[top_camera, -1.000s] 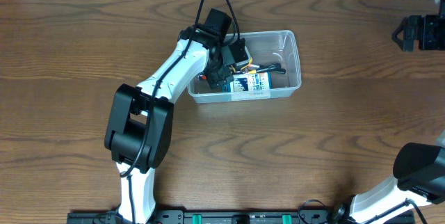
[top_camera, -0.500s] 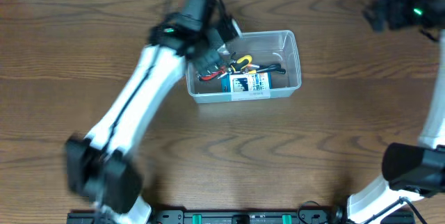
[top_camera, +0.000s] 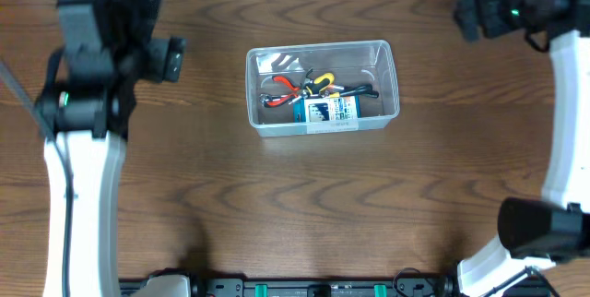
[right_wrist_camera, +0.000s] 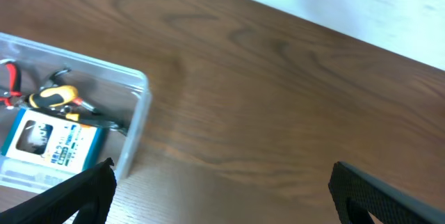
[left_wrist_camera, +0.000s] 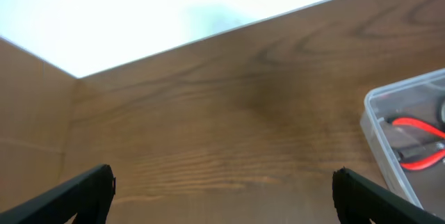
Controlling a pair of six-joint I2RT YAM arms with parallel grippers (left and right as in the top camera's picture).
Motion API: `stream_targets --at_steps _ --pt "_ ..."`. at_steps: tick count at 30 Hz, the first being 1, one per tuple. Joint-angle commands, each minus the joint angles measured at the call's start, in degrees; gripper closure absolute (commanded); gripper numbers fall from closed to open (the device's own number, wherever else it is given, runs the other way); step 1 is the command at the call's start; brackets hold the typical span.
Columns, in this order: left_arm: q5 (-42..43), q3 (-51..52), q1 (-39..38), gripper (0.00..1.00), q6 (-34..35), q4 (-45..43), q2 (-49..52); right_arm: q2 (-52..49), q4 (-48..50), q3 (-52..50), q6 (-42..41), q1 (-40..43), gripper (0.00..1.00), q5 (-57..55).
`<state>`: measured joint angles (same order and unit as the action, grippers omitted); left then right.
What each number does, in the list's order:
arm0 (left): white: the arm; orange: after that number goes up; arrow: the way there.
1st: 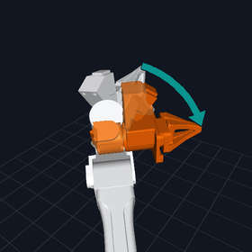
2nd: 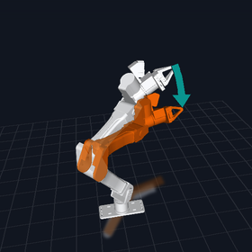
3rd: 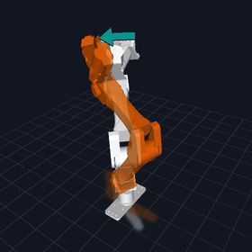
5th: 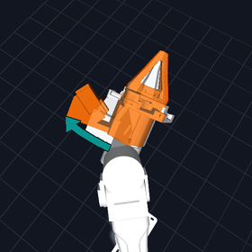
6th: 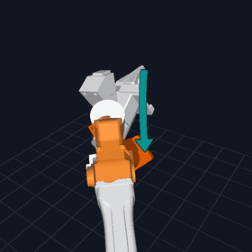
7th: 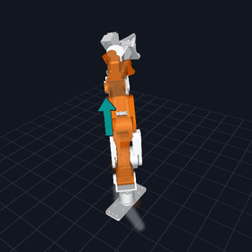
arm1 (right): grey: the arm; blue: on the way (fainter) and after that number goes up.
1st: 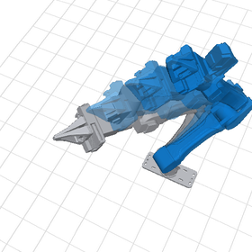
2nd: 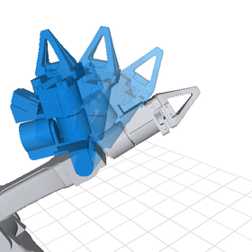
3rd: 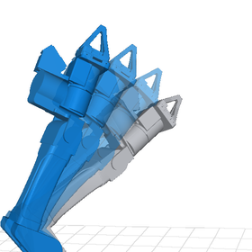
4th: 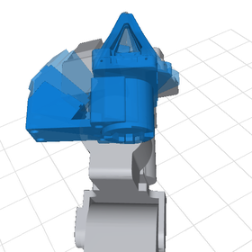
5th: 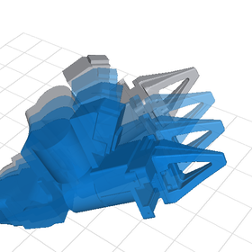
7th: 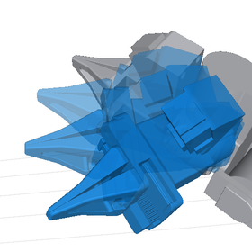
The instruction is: Pack container
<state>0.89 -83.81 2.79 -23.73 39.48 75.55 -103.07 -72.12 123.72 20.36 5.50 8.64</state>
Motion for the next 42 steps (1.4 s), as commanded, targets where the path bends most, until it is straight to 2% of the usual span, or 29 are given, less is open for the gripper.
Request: stream_targets --at_steps 1,5,9,14,21,26,33,42 --pt "0.1 7.5 0.0 0.02 2.0 -3.4 -7.1 9.0 -0.1 -2.1 -1.0 1.1 0.01 -0.8" --pt "0.1 19.8 0.0 0.02 2.0 -10.6 -18.4 19.3 3.3 -14.1 -1.1 1.2 0.01 -0.9" --pt "0.1 31.8 0.0 0.02 3.3 -16.4 -31.5 31.7 9.2 -32.8 -1.8 1.2 0.01 -0.8" --pt "0.1 45.5 -0.4 0.02 8.0 -16.5 -47.5 48.7 16.5 -54.0 -2.5 0.4 0.01 -0.8" --pt "-0.5 53.5 -0.6 0.02 8.2 -13.9 -61.7 68.8 17.4 -70.5 -2.8 -0.4 0.01 -3.1" --pt "-0.5 53.5 -0.6 0.02 8.2 -14.0 -62.6 75.7 13.4 -74.3 -2.8 -0.3 0.01 -3.1" --pt "-0.5 53.5 -0.6 0.02 8.2 -11.8 -62.6 76.2 3.9 -74.4 -2.6 -0.3 0.01 -3.1" --pt "-0.5 53.5 -0.6 0.02 8.2 -7.2 -62.6 76.2 4.0 -74.4 -2.6 -0.3 0.01 -3.1"
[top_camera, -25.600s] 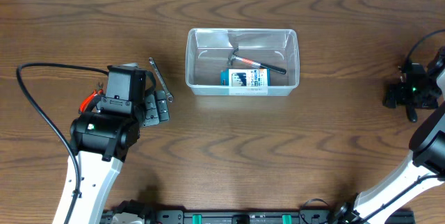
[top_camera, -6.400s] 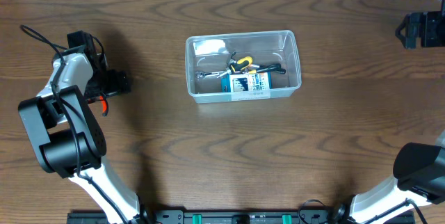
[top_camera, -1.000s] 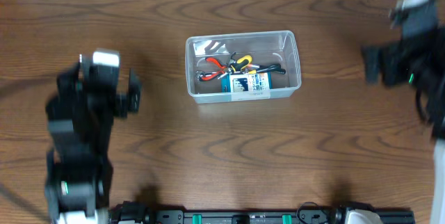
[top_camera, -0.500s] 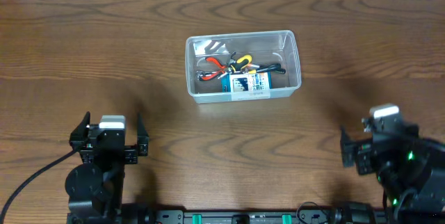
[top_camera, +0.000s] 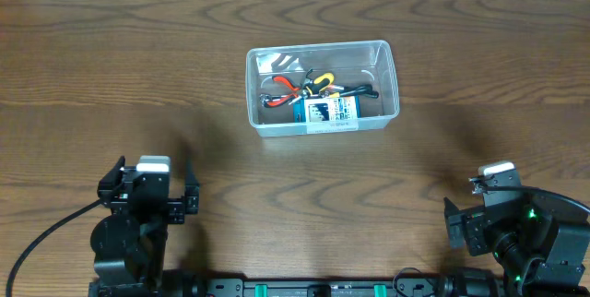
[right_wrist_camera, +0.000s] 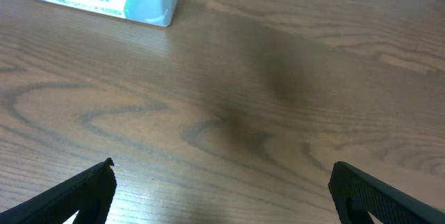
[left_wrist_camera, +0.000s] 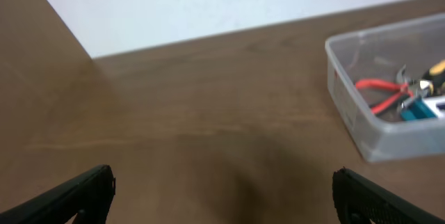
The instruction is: Pack container
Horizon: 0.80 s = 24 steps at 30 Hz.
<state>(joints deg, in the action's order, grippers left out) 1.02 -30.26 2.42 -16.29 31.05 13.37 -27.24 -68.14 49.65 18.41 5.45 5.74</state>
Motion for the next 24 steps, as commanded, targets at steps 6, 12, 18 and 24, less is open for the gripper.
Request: stream_targets --at_steps 6,12,18,24 --pt "-0.6 -0.1 -0.2 0.02 0.7 7.7 -0.4 0.4 0.0 -0.3 -0.6 -0.3 0.01 -0.2" --pt "-0.6 -0.1 -0.2 0.02 0.7 15.7 -0.4 6.7 1.8 -0.3 0.5 -1.4 0.01 -1.2" --pt "-0.6 -0.1 -0.2 0.02 0.7 21.7 -0.4 22.7 14.0 -8.6 0.2 -4.3 0.01 6.3" --pt "-0.6 -0.1 -0.2 0.02 0.7 22.3 -0.4 26.9 40.3 -28.3 -2.4 -6.3 0.01 8.9"
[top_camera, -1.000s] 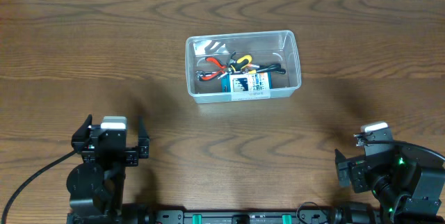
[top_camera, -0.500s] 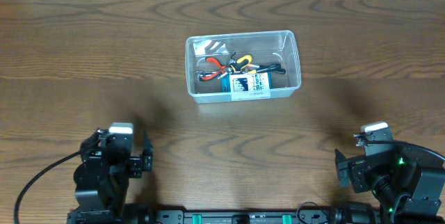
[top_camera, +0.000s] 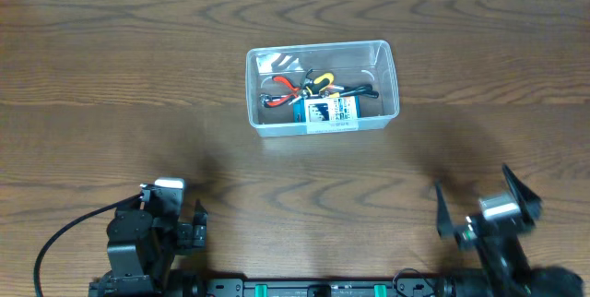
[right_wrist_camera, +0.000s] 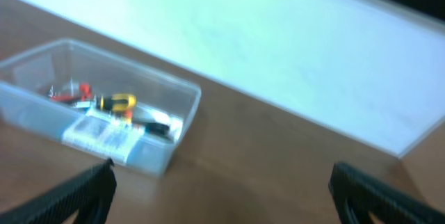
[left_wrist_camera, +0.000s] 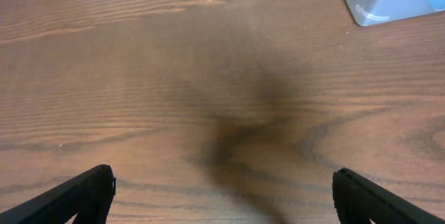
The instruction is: Pack container
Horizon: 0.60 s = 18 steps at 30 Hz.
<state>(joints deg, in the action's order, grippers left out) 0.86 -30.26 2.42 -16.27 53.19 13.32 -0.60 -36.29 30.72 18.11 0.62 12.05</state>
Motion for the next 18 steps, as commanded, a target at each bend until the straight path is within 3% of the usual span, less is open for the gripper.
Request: stream_targets --at_steps 1,5,8,14,18 --pt "-0.5 -0.1 -0.2 0.02 0.7 0.2 -0.3 0.3 13.1 -12.1 -2.1 -1.9 0.01 2.6" --pt "-0.5 -0.1 -0.2 0.02 0.7 0.2 -0.3 0.3 33.9 -23.3 -2.0 -2.5 0.01 -1.2" --pt "-0.5 -0.1 -0.2 0.02 0.7 0.2 -0.3 0.3 44.3 -29.5 -2.0 -2.5 0.01 -4.5" --pt "-0.5 -0.1 -0.2 0.02 0.7 0.2 -0.3 0.3 37.6 -30.4 -2.5 -2.4 0.01 -11.6" --pt "-0.5 -0.1 -0.2 0.02 0.7 0.2 -0.3 0.3 32.0 -30.4 -8.7 -2.4 0.01 -14.3"
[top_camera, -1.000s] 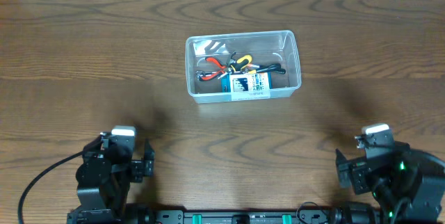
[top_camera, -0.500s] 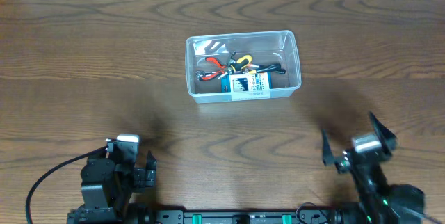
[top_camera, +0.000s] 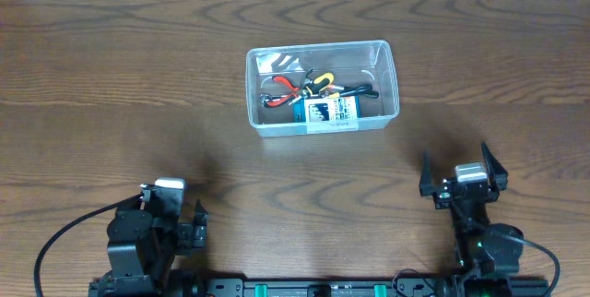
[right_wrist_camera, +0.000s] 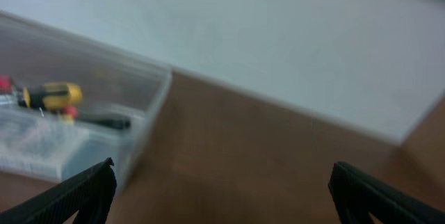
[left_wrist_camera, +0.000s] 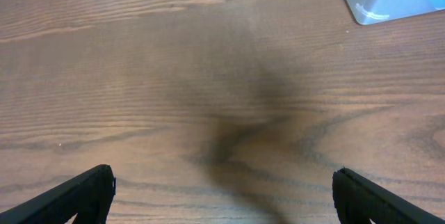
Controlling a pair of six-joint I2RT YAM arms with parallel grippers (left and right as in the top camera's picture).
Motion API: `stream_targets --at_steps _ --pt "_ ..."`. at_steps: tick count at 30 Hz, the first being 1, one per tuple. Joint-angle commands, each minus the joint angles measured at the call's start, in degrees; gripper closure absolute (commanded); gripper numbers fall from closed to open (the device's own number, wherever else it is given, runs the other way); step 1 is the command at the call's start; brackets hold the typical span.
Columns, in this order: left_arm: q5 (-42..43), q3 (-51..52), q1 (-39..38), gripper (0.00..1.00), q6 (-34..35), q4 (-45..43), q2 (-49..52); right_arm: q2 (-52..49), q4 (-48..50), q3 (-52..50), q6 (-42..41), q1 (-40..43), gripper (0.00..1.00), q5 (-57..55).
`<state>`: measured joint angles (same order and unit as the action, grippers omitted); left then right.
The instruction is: Pack container
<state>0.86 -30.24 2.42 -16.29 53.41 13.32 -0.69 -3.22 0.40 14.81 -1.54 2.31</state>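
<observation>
A clear plastic container (top_camera: pixel 321 87) stands at the middle back of the wooden table. Inside lie red-handled pliers (top_camera: pixel 281 86), a yellow-handled tool (top_camera: pixel 320 80), a blue-and-white box (top_camera: pixel 327 108) and a black cable. My left gripper (top_camera: pixel 169 207) is folded back at the near left edge, open and empty over bare wood (left_wrist_camera: pixel 222 196); the container's corner shows at its view's top right. My right gripper (top_camera: pixel 459 170) sits at the near right, open and empty (right_wrist_camera: pixel 221 189), facing the container (right_wrist_camera: pixel 83 126) in a blurred view.
The wooden table (top_camera: pixel 295 177) runs out to a white surface beyond its far edge (right_wrist_camera: pixel 278 36). Both arm bases and a black rail sit along the near edge (top_camera: pixel 323 288).
My right gripper has shifted a little to the left and towards the container, which now fills more of its view. The left arm and the container's contents have not moved.
Both arms first stood stretched out at the far corners, open, either side of the filled container. Then both were folded back at the near edge. After that the left looked down at bare wood while the right faced the container, as both still do.
</observation>
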Motion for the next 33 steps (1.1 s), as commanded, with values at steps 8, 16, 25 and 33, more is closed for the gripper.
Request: stream_targets --at_steps 8,16,25,33 --pt "-0.5 -0.1 -0.2 0.02 0.7 0.0 -0.3 0.4 -1.0 -0.1 -5.6 0.1 0.01 -4.2" --pt "-0.5 -0.1 -0.2 0.02 0.7 0.0 -0.3 0.4 -0.9 -0.1 -5.6 0.1 0.01 -4.2" --pt "-0.5 -0.1 -0.2 0.02 0.7 0.0 -0.3 0.4 -0.9 -0.1 -5.6 0.1 0.01 -4.2" --pt "-0.5 -0.1 -0.2 0.02 0.7 0.0 -0.3 0.4 -0.9 -0.1 -5.6 0.1 0.01 -4.2"
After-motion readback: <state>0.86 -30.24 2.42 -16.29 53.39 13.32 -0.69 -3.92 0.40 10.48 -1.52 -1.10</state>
